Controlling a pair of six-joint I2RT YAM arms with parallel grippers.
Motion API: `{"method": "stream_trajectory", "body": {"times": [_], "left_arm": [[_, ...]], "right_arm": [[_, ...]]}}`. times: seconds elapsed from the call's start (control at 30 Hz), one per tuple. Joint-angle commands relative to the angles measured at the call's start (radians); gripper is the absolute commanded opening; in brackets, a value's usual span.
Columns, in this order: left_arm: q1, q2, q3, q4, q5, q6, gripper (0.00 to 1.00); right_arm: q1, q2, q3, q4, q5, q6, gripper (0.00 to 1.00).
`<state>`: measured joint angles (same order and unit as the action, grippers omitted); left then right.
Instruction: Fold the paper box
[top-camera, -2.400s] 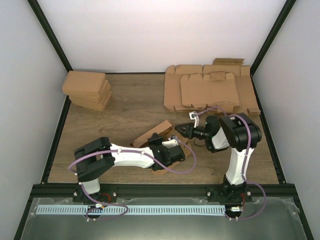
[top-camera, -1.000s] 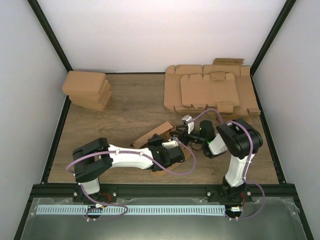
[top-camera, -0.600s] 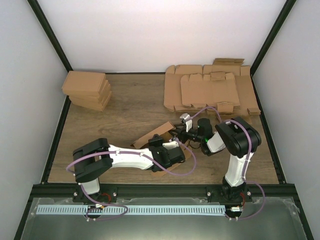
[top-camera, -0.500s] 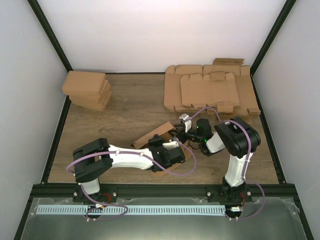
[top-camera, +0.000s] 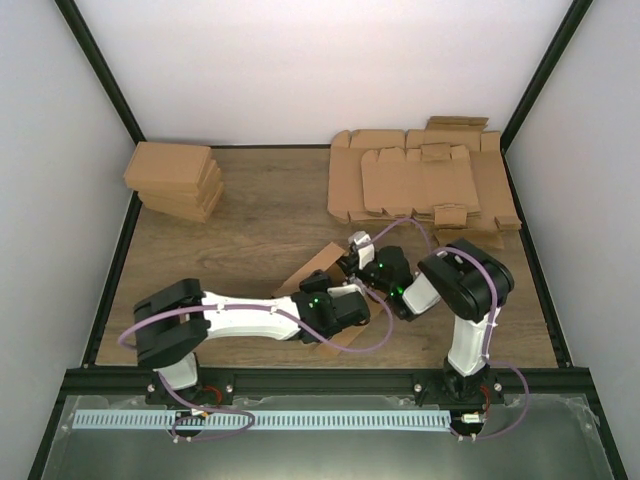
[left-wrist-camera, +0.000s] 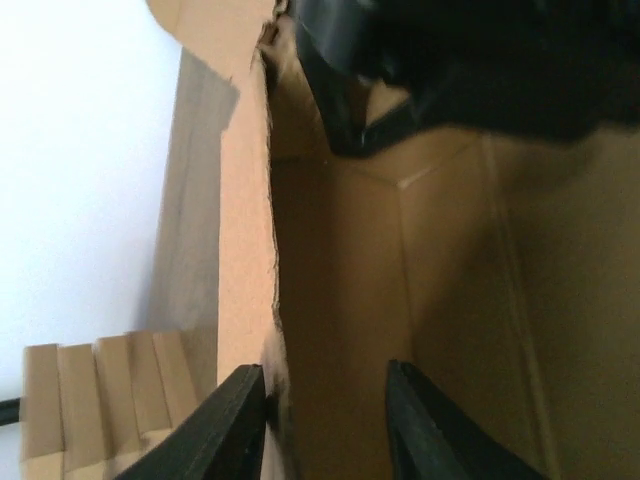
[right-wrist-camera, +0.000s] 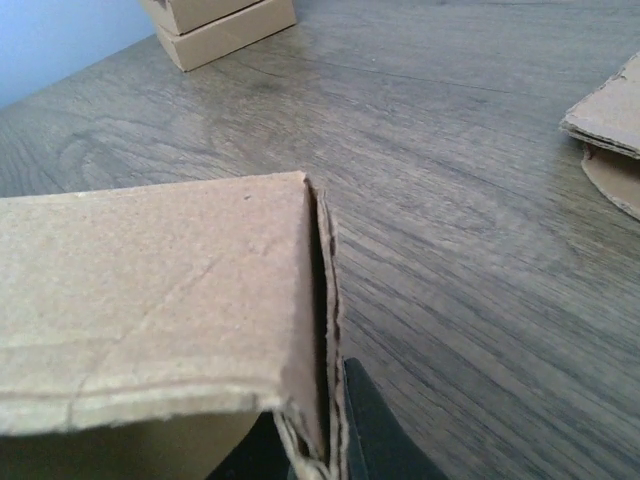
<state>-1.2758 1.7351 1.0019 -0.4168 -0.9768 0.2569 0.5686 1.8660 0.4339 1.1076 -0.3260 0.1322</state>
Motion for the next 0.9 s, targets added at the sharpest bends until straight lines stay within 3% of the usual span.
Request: {"method": "stream_trajectory", "body": {"times": [0.0,0.1,0.2,0.37,0.53,0.87], "left_arm": [[0.005,-0.108,0.025,0.000,0.232,-0.045,0.46],[0.045,-0.198,0.061,-0.023,0.439,-0.090,0.65],[0.157,-0.291,0.111,-0.031,0.651,-0.163,0.74],[0.378,-0.399,0.155,-0.039,0.925,-0.294,0.83],[0.633,-0.322,0.160,-0.046,1.245,-0.397,0.80],[0.680,-0.250,0.050,0.101,1.343,-0.396,0.81]], "right_arm": [[0.027,-0.008,-0.021,0.062,0.114,0.010,0.01],[0.027,-0.019,-0.026,0.058,0.121,0.003,0.01],[0.027,-0.032,-0.028,0.041,0.117,0.006,0.01],[0.033,-0.078,-0.038,0.002,0.110,0.027,0.01],[0.053,-0.121,-0.042,-0.040,0.117,0.022,0.01],[0.117,-0.111,-0.001,-0.128,0.182,0.027,0.01]]}}
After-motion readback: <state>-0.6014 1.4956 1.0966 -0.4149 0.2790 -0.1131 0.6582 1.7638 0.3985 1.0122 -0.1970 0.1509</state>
